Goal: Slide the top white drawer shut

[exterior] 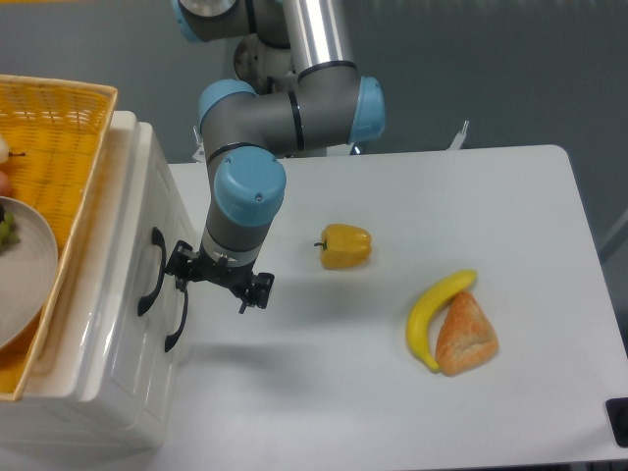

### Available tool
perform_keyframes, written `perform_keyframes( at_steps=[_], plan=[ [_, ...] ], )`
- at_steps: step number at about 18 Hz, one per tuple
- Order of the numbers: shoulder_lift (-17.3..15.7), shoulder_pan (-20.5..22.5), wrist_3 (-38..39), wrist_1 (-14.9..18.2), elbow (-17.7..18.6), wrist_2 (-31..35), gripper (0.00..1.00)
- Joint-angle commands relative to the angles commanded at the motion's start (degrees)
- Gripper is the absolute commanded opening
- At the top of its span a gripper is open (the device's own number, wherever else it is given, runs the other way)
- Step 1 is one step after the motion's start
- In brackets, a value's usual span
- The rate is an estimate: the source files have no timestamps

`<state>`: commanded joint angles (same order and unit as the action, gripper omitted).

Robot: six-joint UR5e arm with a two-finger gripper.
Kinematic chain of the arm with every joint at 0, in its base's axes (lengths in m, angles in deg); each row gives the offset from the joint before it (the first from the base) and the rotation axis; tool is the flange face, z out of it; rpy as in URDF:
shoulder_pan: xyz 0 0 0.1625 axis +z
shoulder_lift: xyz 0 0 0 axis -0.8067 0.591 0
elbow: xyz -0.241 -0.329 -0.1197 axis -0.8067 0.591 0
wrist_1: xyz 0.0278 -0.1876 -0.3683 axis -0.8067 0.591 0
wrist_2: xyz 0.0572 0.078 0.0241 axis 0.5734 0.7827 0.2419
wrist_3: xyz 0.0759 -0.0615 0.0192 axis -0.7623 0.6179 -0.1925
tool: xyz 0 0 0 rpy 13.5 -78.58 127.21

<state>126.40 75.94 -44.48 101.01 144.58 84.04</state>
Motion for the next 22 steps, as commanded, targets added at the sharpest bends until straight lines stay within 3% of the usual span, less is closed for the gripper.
perform_keyframes(
  at_steps=[8,16,22],
  plan=[
    [-0.6,4.8,-5.5,-0.1,-2.1,1.1,1.00],
    [-1.9,10.6,-18.0,-0.1,-2.0,5.9,1.00],
    [-2.0,12.3,-35.7,-0.1,-2.1,14.3,1.00]
  ],
)
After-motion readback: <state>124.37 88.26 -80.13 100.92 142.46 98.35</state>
